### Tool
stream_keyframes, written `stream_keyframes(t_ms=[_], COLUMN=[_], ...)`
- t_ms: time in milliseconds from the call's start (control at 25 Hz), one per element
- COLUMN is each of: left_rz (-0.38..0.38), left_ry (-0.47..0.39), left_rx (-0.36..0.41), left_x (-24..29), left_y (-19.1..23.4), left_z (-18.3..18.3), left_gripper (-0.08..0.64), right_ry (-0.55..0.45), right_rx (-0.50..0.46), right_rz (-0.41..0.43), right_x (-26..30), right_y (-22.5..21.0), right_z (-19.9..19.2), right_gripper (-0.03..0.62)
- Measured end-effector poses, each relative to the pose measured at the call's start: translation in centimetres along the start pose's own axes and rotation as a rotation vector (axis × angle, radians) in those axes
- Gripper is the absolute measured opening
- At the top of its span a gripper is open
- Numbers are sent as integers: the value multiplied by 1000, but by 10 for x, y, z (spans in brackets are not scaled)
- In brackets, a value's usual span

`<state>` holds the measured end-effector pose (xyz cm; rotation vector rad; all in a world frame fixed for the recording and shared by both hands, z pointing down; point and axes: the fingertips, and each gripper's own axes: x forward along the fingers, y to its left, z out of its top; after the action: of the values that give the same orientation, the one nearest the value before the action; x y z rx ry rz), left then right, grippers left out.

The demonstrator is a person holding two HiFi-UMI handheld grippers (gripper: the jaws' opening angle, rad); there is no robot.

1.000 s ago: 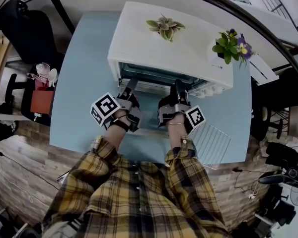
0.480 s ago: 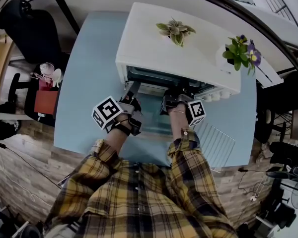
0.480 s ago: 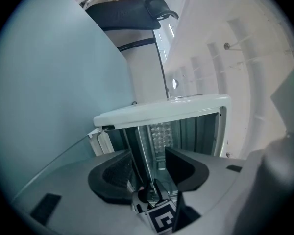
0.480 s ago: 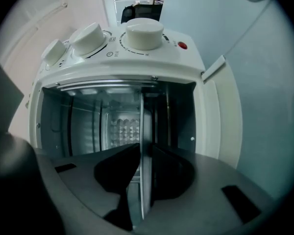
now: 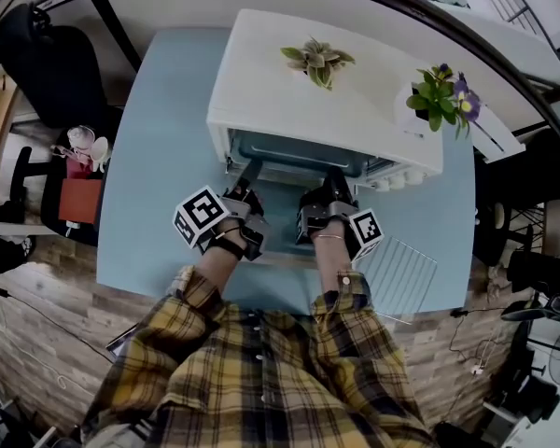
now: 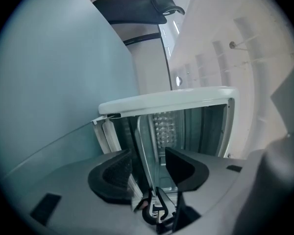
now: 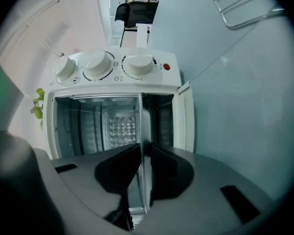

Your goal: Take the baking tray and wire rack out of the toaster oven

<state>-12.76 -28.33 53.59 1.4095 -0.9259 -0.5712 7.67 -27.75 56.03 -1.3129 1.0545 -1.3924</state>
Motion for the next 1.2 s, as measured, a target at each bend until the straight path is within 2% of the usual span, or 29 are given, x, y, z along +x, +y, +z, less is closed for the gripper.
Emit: stream_keyframes(t_ms=[120,240,360,440,760,1200], left_rz=[11,28,59,89,94,64], left_ry=[5,0,-5,-8,-86,-114], left_rx=[-10,-59,-90,-91,-181,-173], left_x=[0,-2,-7,-12,-50,-116], left_y=[2,8,13,14,18,12], left_z=[-6,-11,-14,-16,-34,-67], left_gripper=[202,182,131,65,60,63], right_ry=[27,42,72,89,160,260], right_rx=[12,23,26,34,38,4], right_rz=[-6,-5,-4,-9,-22,-26], right_x=[-14,-28,-41,-50,-87,-160], right_y=[-3,0,-1,-2,-5,-8], right_z=[-2,-4,-7,-9,-14,-23], right_gripper=[69,69,69,69,69,69])
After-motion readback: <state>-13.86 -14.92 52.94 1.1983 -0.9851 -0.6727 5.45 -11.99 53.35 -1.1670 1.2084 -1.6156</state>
